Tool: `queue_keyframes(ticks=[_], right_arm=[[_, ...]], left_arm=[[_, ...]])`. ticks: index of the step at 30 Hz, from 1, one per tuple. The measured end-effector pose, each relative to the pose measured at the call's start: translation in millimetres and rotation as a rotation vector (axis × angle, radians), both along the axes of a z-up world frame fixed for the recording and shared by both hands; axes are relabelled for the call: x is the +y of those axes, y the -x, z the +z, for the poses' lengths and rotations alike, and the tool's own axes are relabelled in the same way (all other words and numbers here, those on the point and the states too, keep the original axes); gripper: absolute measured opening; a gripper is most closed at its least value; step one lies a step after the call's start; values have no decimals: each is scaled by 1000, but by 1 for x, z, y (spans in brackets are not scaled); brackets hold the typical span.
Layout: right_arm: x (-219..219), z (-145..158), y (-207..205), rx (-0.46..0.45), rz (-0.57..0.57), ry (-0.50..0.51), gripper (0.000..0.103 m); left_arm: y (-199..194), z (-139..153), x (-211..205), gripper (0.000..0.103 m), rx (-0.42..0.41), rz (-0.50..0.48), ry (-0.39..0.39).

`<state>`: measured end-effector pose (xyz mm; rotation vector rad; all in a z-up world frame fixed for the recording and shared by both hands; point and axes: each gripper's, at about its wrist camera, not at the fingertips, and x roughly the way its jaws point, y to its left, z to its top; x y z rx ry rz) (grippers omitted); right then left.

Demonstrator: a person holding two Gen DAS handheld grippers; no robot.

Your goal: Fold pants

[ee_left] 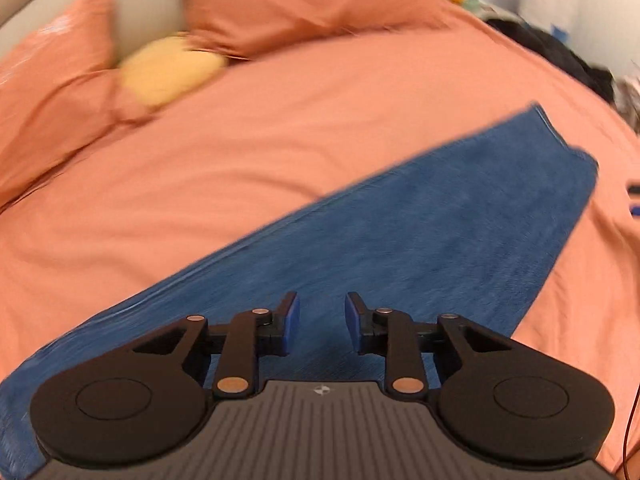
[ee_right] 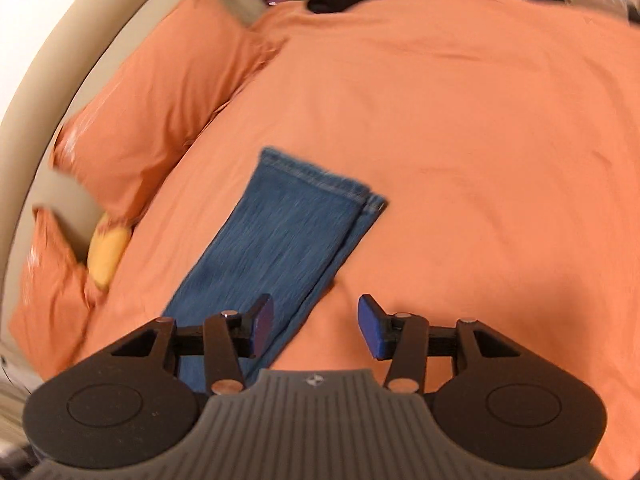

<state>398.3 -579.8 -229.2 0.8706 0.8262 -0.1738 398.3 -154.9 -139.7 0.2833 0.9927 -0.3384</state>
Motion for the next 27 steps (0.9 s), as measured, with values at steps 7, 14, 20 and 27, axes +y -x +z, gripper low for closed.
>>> queue_keyframes(ticks=[7, 14, 20, 27], right_arm=[[-30, -44, -50, 23, -43, -86, 49], [-47, -75, -72, 20, -50, -153, 33], [-49, -80, -72, -5, -35, -160, 21], [-45, -81, -75, 1, -31, -112, 9]], left_arm=[[-34, -51, -63, 32, 60, -70, -10], [-81, -77, -85, 29, 71, -52, -23], [-122, -86, -90, 20, 69, 7, -3], [-127, -88, -99, 18, 53, 5, -30]])
